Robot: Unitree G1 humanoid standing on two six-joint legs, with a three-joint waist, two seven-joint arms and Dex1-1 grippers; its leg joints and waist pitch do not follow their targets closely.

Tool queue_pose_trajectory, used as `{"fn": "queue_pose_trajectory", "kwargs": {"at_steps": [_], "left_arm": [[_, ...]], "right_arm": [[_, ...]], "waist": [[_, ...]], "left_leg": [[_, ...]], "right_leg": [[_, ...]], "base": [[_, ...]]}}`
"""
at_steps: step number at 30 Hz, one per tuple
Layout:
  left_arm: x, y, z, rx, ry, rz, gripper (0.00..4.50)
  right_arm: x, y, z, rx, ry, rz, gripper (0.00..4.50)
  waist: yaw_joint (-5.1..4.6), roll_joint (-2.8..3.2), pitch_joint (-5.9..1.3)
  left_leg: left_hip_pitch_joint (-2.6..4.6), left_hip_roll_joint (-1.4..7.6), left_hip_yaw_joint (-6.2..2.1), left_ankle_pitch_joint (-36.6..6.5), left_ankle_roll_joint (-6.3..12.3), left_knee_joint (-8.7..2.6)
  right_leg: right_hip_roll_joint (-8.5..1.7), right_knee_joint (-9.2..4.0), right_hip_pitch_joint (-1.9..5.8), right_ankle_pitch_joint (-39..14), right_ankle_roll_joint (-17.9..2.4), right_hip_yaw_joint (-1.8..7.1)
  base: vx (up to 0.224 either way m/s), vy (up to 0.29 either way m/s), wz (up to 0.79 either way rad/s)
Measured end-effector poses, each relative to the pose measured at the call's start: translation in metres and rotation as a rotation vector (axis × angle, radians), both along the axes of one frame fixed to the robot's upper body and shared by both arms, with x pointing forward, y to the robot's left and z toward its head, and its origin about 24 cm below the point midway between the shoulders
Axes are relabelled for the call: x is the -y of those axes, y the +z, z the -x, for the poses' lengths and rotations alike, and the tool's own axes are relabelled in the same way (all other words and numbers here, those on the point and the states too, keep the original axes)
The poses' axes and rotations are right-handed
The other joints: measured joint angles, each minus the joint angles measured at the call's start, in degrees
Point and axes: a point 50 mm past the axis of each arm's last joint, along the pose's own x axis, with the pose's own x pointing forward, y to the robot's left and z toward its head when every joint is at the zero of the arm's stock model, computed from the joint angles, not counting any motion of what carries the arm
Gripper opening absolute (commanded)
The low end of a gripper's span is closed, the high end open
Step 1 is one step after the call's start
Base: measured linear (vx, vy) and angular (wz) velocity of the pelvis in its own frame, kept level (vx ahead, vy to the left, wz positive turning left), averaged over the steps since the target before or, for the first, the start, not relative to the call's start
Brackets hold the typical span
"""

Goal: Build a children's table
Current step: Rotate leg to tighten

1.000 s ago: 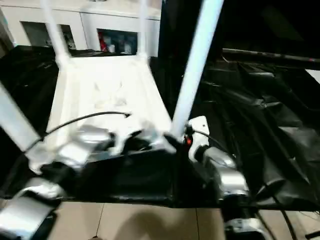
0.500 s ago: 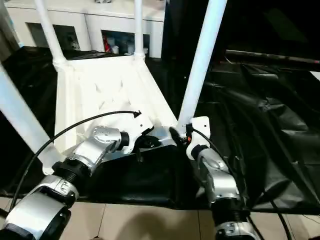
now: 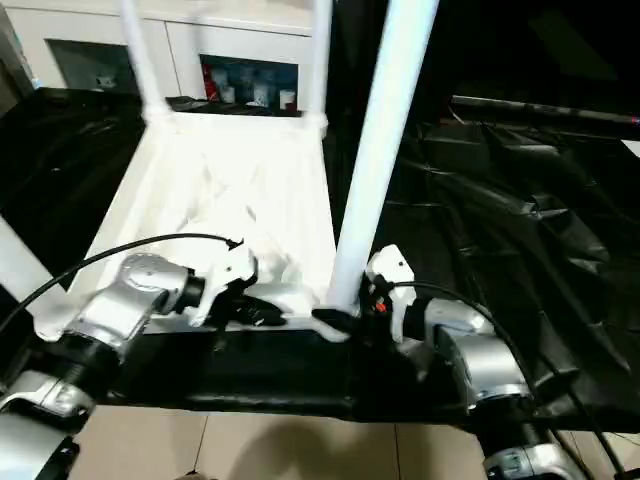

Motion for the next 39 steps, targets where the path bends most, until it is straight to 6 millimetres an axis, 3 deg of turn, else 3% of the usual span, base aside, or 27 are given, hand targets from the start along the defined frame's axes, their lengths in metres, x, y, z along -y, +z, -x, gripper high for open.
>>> {"fn": "queue_pose_trajectory", "kwargs": {"at_steps": [7, 14, 25, 31, 34, 39], "left_arm": [[-0.002, 0.001, 0.001, -0.004, 0.005, -0.002, 0.0], [0.0, 0.0, -0.001, 0.003, 0.03, -0.002, 0.0], [0.057, -0.008, -0.025, 0.132, 0.313, -0.012, 0.0], [0.068, -0.009, -0.026, 0.133, 0.333, -0.003, 0.0], [0.068, -0.01, -0.026, 0.136, 0.33, 0.0, 0.0], [0.059, -0.008, -0.026, 0.135, 0.293, 0.001, 0.0]], "right_arm": [[-0.002, -0.001, 0.0, -0.002, 0.033, 0.002, 2.89], [-0.003, -0.003, -0.001, 0.014, -0.002, 0.001, 2.7], [-0.012, -0.017, -0.03, 0.007, -0.715, -0.086, 2.68], [-0.012, -0.016, -0.032, 0.028, -0.778, -0.06, 2.68], [-0.011, -0.016, -0.032, 0.039, -0.766, -0.055, 3.37], [-0.001, -0.013, -0.029, 0.059, -0.572, -0.005, 3.71]], "waist": [[-0.04, -0.09, 0.05], [-0.09, -0.11, 0.05], [-0.33, 0.03, -0.11], [0.05, 0.43, -0.34], [0.08, 0.56, -0.35], [-0.08, 0.5, -0.3]], "left_leg": [[0.0, 0.03, 0.0, 0.01, 0.0, -0.01], [0.07, 0.03, 0.0, 0.01, 0.0, 0.02], [0.21, -0.02, -0.07, 0.02, -0.06, 0.12], [0.19, -0.04, -0.07, 0.02, -0.05, 0.1], [0.18, -0.04, -0.08, 0.02, -0.05, 0.04], [0.15, -0.04, -0.09, 0.02, -0.05, -0.03]], "right_leg": [[0.03, 0.02, -0.02, -0.02, -0.01, -0.01], [0.03, 0.09, 0.02, -0.02, -0.02, 0.0], [0.0, 0.23, 0.13, 0.02, 0.18, 0.03], [-0.02, 0.2, 0.22, 0.12, 0.01, 0.04], [-0.02, 0.19, 0.2, 0.11, 0.03, 0.02], [-0.01, 0.19, 0.13, 0.09, 0.07, -0.01]], "base": [[0.0, 0.0, 0.0], [0.0, 0.0, 0.0], [0.0, 0.0, 0.0], [0.0, 0.0, 0.0], [0.0, 0.0, 0.0], [0.0, 0.0, 0.0]]}}
